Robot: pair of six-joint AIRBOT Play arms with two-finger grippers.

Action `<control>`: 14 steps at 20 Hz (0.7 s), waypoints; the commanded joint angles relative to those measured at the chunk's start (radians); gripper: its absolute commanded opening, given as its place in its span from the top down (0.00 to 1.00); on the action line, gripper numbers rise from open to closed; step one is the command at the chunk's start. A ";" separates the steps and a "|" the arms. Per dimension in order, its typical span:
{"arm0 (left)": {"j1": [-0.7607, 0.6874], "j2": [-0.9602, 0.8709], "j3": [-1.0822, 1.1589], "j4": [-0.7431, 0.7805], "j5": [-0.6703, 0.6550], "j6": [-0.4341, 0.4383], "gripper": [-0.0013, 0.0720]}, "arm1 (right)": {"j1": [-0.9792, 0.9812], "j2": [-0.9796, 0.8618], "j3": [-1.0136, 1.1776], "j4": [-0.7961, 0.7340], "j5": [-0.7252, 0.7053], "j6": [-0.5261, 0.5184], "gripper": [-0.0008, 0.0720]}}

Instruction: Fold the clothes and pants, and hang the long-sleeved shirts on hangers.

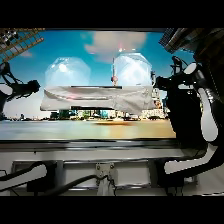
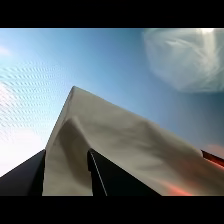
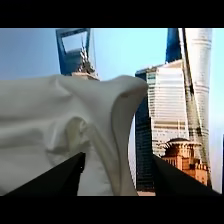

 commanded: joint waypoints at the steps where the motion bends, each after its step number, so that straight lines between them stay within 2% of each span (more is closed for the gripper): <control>1: -0.016 0.060 0.001 -0.092 -0.066 -0.017 0.58 | -0.074 0.006 -0.072 0.146 0.045 -0.098 0.16; 4: -0.070 0.056 0.001 -0.195 -0.110 -0.016 0.58 | -0.082 -0.030 -0.109 0.192 0.049 -0.131 0.14; 14: -0.314 0.056 0.001 -0.209 -0.143 -0.016 0.58 | -0.076 -0.117 -0.121 0.311 0.048 -0.174 0.11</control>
